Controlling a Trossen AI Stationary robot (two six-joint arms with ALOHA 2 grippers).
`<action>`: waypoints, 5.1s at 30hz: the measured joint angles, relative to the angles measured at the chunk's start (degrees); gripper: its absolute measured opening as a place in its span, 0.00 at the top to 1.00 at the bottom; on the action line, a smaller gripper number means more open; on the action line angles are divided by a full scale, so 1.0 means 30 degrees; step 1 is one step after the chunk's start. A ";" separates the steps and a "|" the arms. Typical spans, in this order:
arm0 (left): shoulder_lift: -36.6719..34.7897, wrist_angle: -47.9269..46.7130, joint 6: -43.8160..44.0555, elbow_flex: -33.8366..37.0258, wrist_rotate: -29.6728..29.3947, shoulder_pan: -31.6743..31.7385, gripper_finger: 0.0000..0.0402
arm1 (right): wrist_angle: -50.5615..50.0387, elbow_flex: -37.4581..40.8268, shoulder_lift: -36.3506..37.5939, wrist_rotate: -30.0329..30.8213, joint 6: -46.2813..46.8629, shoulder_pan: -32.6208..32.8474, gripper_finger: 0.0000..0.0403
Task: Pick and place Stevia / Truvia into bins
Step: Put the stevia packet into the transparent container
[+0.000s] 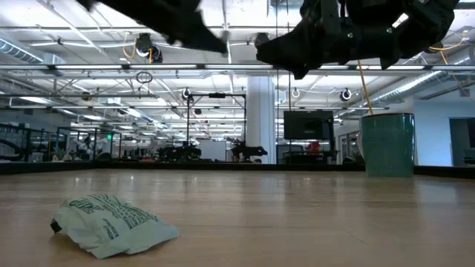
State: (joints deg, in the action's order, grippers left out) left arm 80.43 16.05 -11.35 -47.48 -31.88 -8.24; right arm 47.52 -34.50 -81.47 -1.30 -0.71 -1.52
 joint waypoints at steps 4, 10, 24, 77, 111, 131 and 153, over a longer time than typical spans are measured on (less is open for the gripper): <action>-0.3634 -0.6940 0.3632 0.0000 -0.1903 -0.1385 0.96 | -0.0513 0.0000 0.0000 0.0000 0.0000 0.0000 0.71; -0.8313 -1.8135 1.3565 -0.0007 0.3431 -0.3753 0.98 | -0.1485 0.0000 0.0007 0.0000 0.0000 0.0000 0.71; -0.8104 -2.0580 3.1129 0.4939 1.1184 -1.0170 0.93 | -0.1497 0.0000 0.0007 0.0000 -0.0044 0.0000 0.71; 0.5390 -0.4933 0.8014 -0.1524 1.4282 -0.4176 0.89 | -0.0293 0.0000 0.0007 -0.0082 -0.0991 -0.0554 0.71; 0.9416 -0.6993 0.7911 -0.4656 1.0449 -0.8325 0.57 | -0.1191 0.0000 0.0015 0.1916 0.0998 0.2922 0.71; 0.9438 -0.6606 0.4640 -0.4634 1.0551 -0.8344 0.57 | -0.1125 0.0000 0.0015 0.1909 0.1005 0.2922 0.71; 0.9438 -0.6130 0.2016 -0.4634 1.0595 -0.8777 0.98 | -0.1125 0.0000 0.0015 0.1909 0.1009 0.2922 0.71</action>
State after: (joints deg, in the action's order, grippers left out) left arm 108.75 -2.34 -5.30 -61.39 -0.10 -34.57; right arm 44.14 -34.50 -81.43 4.43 2.32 7.25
